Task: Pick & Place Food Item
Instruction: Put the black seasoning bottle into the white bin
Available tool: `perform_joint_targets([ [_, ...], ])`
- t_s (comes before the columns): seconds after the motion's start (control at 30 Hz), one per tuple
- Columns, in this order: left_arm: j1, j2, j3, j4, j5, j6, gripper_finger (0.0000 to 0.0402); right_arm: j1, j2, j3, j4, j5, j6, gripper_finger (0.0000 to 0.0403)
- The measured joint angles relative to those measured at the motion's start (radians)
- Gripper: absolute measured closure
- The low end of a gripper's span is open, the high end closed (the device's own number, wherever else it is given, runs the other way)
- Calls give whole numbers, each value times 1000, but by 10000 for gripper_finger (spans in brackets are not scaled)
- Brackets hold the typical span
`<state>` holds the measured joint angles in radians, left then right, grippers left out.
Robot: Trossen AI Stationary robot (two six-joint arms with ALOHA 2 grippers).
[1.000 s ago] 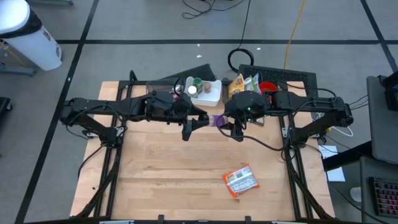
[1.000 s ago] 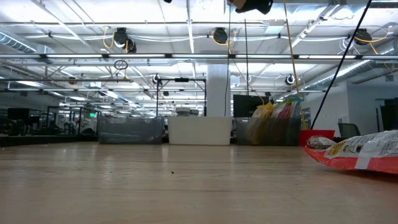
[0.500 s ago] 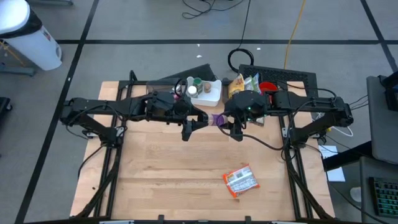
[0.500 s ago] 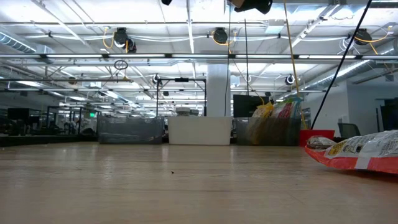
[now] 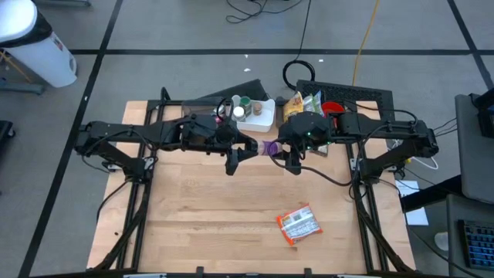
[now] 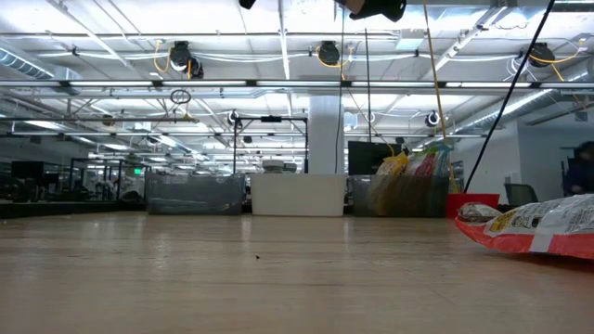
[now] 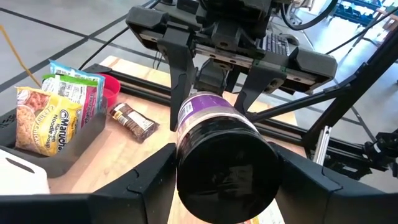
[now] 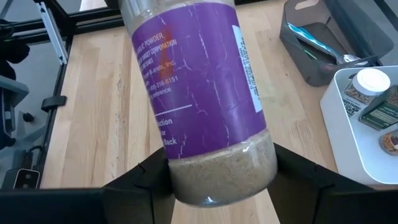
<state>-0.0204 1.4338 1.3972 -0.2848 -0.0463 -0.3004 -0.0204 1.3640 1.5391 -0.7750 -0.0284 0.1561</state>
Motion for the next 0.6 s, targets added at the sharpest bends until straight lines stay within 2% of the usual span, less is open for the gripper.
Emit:
perform_joint_targets([
  [0.17, 0, 0, 0, -1, -4, 5, 184, 0, 0, 0, 0, 2, -4, 206],
  [0.43, 0, 0, -1, -7, 5, 19, 188, 0, -1, 2, 8, -2, -14, 146],
  [0.6, 22, -3, -2, -28, 33, 34, 190, -7, -14, 3, -43, -2, -28, 125],
])
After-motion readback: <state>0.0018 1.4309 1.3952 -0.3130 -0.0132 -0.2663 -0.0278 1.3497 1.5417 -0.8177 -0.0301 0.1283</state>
